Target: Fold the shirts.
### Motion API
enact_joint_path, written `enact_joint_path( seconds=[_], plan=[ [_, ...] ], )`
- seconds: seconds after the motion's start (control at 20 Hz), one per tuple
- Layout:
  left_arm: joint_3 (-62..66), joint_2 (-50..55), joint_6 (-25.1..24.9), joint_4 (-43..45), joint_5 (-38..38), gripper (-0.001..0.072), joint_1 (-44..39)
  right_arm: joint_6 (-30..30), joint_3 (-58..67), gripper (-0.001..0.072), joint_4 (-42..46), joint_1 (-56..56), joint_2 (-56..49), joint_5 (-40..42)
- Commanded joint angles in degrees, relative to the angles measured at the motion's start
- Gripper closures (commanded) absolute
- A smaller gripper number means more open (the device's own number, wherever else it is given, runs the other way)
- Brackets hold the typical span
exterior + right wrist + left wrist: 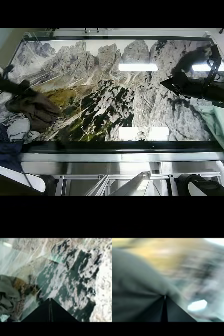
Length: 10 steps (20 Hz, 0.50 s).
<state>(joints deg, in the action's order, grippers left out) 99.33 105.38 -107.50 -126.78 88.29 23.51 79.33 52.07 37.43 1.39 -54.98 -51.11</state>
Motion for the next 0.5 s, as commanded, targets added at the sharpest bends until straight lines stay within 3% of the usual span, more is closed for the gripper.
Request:
enact_joint_path(
  seconds=[0.0,0.15,0.25,0.35,0.45],
  plan=[
    [5.03,-7.02,-2.03,-19.47,4.15,0.0698,-12.09,0.0,0.04,0.0688,-0.63,-0.04,-0.04,-0.31],
    [18.32,-13.05,-2.62,-21.44,-0.09,0.0691,-24.7,-0.02,0.04,0.0688,-0.59,0.07,-0.04,-0.33],
    [23.21,-16.24,-2.6,-21.35,-7.28,0.069,-31.5,-0.02,0.04,0.0688,-0.59,0.07,-0.04,-0.33],
    [20.13,-19.39,-2.51,-21.35,-11.8,0.069,-35.63,-0.02,0.04,0.0688,-0.59,0.07,-0.04,-0.85],
    [13.0,-20.85,-2.54,-21.2,-8.81,0.069,-37.77,-0.02,0.04,0.0688,-0.59,0.07,-0.04,-1.9]
  ],
)
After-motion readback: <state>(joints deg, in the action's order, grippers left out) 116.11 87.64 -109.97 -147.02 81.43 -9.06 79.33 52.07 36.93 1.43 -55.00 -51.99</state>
